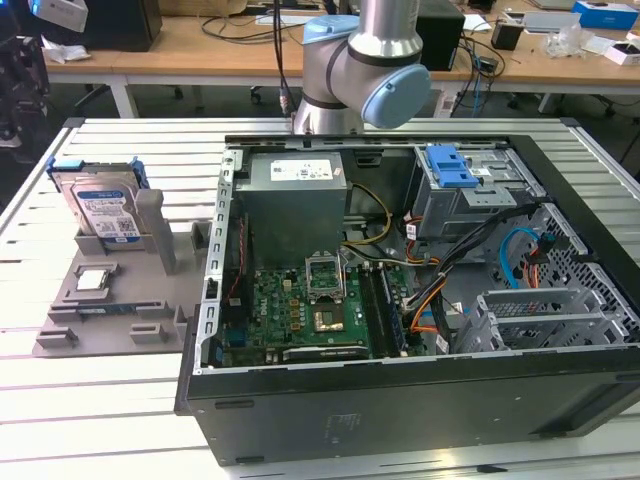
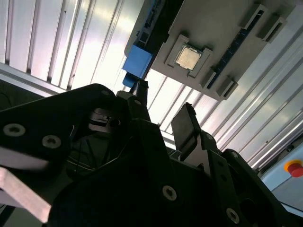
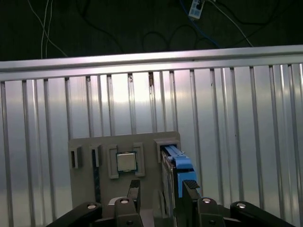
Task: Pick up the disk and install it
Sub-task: 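Pick up the disk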
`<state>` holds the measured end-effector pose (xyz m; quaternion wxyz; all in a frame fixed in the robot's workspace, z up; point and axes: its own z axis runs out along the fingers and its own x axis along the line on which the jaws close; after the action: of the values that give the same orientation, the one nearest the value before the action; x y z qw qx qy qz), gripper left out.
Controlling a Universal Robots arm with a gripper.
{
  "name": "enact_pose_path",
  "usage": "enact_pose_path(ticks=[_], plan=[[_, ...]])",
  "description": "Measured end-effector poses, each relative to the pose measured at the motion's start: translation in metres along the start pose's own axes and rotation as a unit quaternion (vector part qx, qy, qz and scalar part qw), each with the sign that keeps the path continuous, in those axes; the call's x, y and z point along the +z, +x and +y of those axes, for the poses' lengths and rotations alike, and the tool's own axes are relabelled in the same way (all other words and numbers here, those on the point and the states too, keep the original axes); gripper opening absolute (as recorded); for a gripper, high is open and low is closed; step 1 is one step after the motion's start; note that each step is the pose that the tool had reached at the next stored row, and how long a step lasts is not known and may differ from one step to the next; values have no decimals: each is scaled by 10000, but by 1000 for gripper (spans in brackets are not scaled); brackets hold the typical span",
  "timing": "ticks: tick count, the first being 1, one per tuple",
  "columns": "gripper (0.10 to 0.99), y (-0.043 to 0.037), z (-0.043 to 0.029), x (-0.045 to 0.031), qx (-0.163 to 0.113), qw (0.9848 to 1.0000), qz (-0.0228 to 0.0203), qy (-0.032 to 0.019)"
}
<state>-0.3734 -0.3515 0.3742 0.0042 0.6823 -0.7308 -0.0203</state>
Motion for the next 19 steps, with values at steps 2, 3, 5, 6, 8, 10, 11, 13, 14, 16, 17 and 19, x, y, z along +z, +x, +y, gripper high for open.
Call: enact_pose_path(ticks=[2, 3, 5, 6, 8, 10, 11, 13, 14, 16, 17, 19], plan=[[482, -32, -6, 0, 0, 10000, 0, 0], [482, -54, -12, 2, -1, 10000, 0, 0], [482, -73, -21, 5, -2, 10000, 0, 0], [482, -81, -27, 14, -6, 10000, 0, 1], [482, -85, -31, 21, -14, 10000, 0, 0], [482, -87, -32, 25, -18, 10000, 1, 0], [482, -88, -34, 29, -21, 10000, 1, 0], [482, -90, -37, 38, -25, 10000, 1, 0], [482, -91, -38, 41, -26, 10000, 1, 0], [482, -92, -42, 50, -30, 10000, 1, 0], [482, -93, -43, 53, -30, 10000, 1, 0], [482, -93, -45, 57, -33, 10000, 1, -1]])
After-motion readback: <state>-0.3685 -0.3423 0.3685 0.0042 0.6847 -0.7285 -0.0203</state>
